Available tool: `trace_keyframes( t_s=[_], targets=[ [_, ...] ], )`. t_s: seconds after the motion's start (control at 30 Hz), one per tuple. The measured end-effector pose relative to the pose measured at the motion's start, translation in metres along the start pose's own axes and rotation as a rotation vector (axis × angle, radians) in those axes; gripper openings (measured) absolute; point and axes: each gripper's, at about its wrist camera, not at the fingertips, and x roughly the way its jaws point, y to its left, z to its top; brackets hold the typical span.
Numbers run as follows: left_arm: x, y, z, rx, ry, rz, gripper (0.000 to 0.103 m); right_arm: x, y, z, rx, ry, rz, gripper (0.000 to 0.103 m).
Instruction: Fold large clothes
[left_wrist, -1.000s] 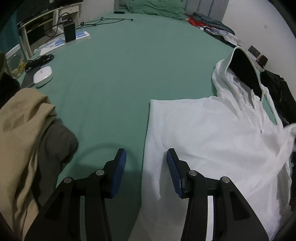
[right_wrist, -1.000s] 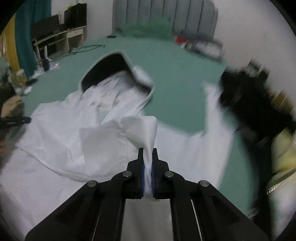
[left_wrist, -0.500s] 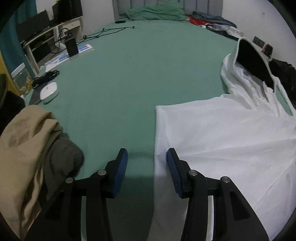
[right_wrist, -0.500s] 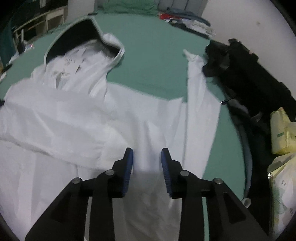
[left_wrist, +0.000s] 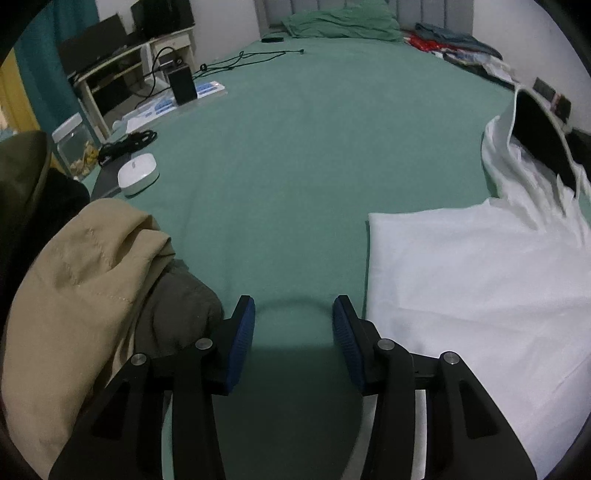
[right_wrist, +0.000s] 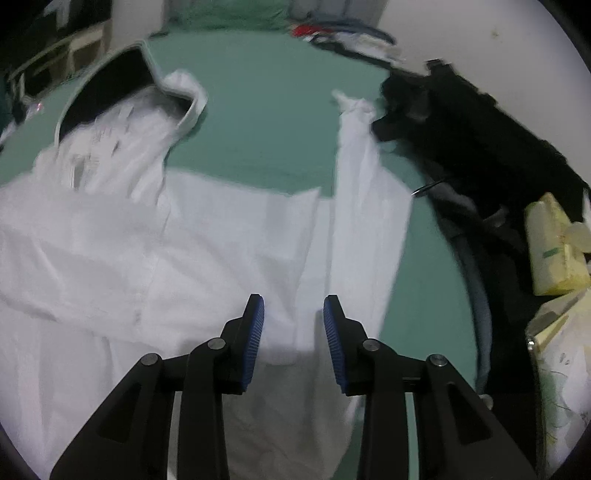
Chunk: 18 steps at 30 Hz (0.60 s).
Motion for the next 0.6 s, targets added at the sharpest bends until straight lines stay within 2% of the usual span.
trace_keyframes(
  t_s=[0.07, 0.13, 0.27, 0.37, 0.5, 0.6],
  targets=[
    [-0.005, 0.005, 0.003, -0.051, -0.005, -0.065, 0.049, -0.004, -0.013, 0.011, 0.030, -0.027, 0.007, 0.042],
    [-0.012, 0.007, 0.009, -0.089, -0.032, -0.102, 0.049, -0.002, -0.023, 0.022, 0.038, -0.037, 0.013, 0.064],
    [-0.025, 0.007, 0.018, -0.125, -0.082, -0.158, 0.049, 0.010, -0.033, 0.058, -0.001, -0.062, -0.031, 0.065],
    [-0.030, 0.011, 0.023, -0.133, -0.116, -0.167, 0.049, 0.029, -0.041, 0.093, -0.029, -0.075, -0.032, 0.065],
    [-0.027, 0.022, 0.028, -0.156, -0.134, -0.150, 0.049, 0.058, -0.050, 0.126, 0.012, -0.052, -0.013, 0.065],
    [-0.021, 0.028, 0.029, -0.167, -0.129, -0.091, 0.049, 0.086, -0.050, 0.143, 0.007, -0.024, -0.032, 0.065]
  ],
)
